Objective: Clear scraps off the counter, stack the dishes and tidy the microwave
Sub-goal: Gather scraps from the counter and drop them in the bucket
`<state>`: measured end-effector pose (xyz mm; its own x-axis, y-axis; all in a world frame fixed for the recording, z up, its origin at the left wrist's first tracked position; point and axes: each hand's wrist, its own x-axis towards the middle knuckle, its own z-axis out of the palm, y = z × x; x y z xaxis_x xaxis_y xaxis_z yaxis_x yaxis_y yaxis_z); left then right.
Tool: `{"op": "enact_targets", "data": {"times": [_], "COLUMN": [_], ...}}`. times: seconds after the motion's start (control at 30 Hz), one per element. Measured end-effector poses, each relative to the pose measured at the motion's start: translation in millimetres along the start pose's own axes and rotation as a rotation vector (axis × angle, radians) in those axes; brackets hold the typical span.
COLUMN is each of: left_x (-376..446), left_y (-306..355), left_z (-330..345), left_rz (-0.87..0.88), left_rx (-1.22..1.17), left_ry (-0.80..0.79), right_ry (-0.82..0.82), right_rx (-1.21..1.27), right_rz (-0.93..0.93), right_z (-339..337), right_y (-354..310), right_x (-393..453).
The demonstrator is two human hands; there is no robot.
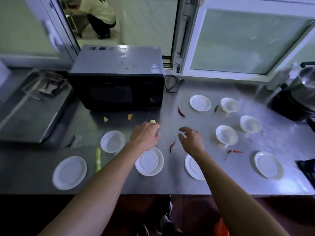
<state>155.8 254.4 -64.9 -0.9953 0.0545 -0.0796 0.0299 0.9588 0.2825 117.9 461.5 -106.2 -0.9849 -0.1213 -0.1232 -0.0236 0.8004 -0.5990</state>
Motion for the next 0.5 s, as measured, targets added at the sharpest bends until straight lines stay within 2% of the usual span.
{"op": "enact_targets", "data": {"times": [0.3,0.5], "left_x": [42.9,55.0], "left_y": [-56.6,-79.7], "left_z": [2.6,18.0], "left_rz": [-0.184,-0.29], "left_rx": [-0.004,-0.032], "left_ry": [0.012,0.018], "right_ry": [-0.162,-0.28], "right_rx": [0.051,-0.034], "right_rz": [-0.124,-0.186], "right_z": [47.0,74.6], "right_y": [-28.0,-33.0], "right_x": [82.7,122.1]}}
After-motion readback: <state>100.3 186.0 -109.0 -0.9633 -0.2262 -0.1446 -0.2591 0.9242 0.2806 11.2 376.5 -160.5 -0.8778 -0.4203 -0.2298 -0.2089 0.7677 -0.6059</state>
